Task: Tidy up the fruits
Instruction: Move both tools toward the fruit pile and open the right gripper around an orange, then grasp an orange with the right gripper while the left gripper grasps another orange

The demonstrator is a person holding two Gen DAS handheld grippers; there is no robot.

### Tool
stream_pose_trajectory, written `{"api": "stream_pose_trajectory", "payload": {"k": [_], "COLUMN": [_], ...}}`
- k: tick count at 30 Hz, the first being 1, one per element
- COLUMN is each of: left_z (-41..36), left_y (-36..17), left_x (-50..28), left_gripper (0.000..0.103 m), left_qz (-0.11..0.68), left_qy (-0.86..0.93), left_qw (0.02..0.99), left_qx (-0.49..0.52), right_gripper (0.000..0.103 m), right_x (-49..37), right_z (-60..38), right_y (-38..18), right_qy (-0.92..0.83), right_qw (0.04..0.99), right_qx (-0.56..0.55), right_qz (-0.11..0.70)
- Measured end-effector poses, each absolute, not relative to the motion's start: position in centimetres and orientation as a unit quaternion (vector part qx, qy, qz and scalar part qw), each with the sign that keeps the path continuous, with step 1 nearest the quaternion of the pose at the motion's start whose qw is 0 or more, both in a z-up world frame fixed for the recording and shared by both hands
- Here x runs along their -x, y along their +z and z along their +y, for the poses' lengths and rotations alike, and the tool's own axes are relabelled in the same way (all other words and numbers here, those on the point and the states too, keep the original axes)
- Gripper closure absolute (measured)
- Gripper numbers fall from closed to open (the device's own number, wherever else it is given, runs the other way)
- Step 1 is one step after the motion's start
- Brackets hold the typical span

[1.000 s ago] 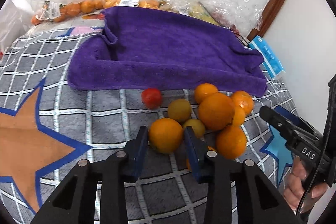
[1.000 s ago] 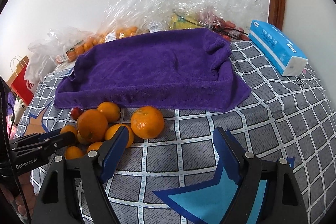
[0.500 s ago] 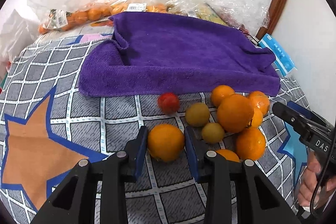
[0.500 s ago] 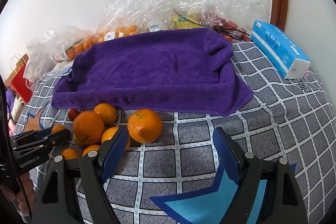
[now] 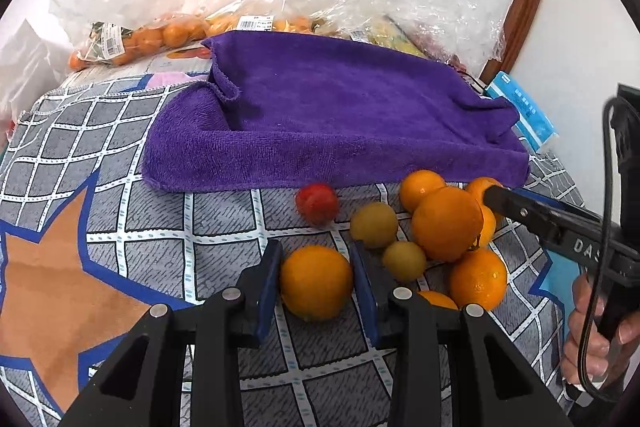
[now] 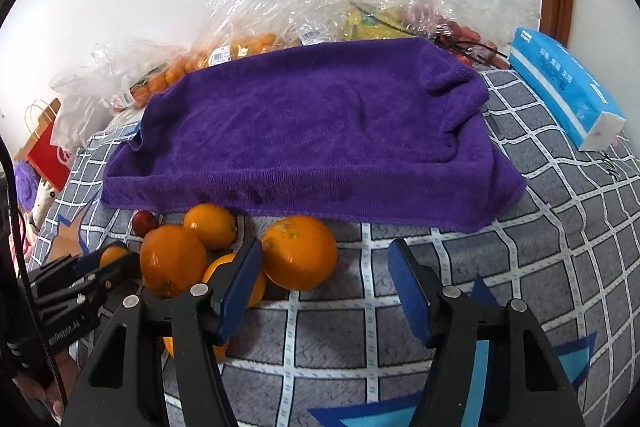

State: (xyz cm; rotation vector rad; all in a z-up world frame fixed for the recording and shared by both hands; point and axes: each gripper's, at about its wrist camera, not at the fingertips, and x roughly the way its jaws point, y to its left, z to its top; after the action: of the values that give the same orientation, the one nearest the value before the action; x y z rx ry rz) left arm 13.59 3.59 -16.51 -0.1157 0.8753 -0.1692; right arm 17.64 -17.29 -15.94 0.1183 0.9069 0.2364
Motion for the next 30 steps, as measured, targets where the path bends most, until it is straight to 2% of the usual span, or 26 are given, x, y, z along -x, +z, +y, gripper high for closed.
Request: {"api": "stream_pose_trajectory", "payload": {"k": [8, 13, 25, 28, 30], "left_z": [4.0, 4.1, 4.3, 4.3, 4.4], "left_y": [-16.5, -16.4, -16.3, -16.4, -16.4], "left_x": [-13.6, -13.5, -13.6, -13.7, -13.7], "left_gripper": [0.070, 0.070, 0.070, 0.070, 0.070], "left_qz": [0.424, 0.423, 0.425, 0.426, 0.426], "left_qy": [-0.087, -0.089, -0.090, -0.090, -0.091], "left_qw": [0.898, 0.898, 0.897, 0.896, 0.896], "left_qx": [0.075, 0.078, 0.086, 0.087, 0.090], "right_gripper": [0.040, 0.063, 0.062, 0.057, 0.057], "right_x": [-18.4, -18.3, -16.3, -16.2, -16.5], "right_z": [-16.9, -17.3, -19.6, -19.0, -18.4], "right_y": [-16.2, -16.0, -16.0, -16.4, -17.1], "right_qy": [0.116, 0.150, 0.125, 0.126, 0.119], "right_qw": [0.890, 0.880, 0.887, 0.885, 0.884], "right_qx": [-0.052, -0.067, -0.055, -0.042, -0.025], "right_qz": [0.438, 0.445, 0.442, 0.446, 0.452]}}
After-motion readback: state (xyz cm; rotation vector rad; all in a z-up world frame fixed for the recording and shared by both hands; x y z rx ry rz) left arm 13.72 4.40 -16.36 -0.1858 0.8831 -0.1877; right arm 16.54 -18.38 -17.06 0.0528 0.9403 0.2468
